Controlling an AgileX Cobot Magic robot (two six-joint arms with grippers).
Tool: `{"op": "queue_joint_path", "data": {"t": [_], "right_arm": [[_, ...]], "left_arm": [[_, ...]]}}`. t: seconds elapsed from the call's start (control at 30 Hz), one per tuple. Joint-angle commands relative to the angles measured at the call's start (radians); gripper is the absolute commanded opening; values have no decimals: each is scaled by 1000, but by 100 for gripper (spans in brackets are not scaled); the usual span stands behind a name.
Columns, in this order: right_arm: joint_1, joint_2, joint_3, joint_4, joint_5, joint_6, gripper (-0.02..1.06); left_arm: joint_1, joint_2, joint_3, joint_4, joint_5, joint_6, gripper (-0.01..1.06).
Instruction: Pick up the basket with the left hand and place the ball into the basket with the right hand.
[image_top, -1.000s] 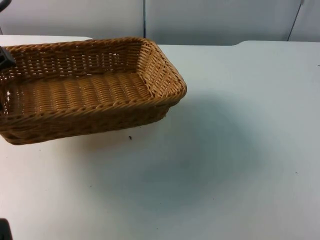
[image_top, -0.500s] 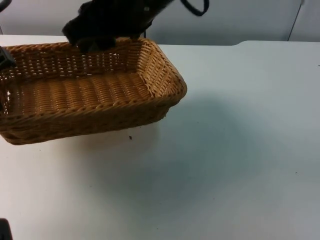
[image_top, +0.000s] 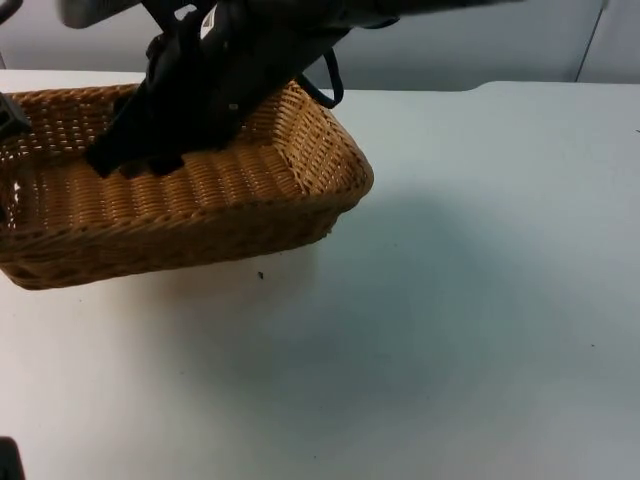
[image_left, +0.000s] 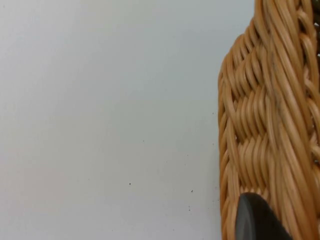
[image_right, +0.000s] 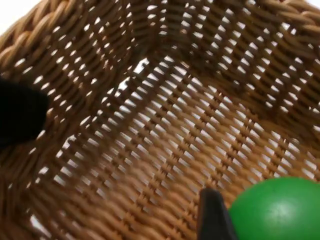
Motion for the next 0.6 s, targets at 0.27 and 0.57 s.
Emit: {"op": "queue_joint_path", "data": {"t": [0.27,0.57], "right_arm": [[5,17,-17,4,-130,-15,24],[5,31,-17,4,-164,11,59]], "left_arm": [[4,-13,1,-14,-39,-14,0],[4,-13,1,-14,-39,-14,0]]}}
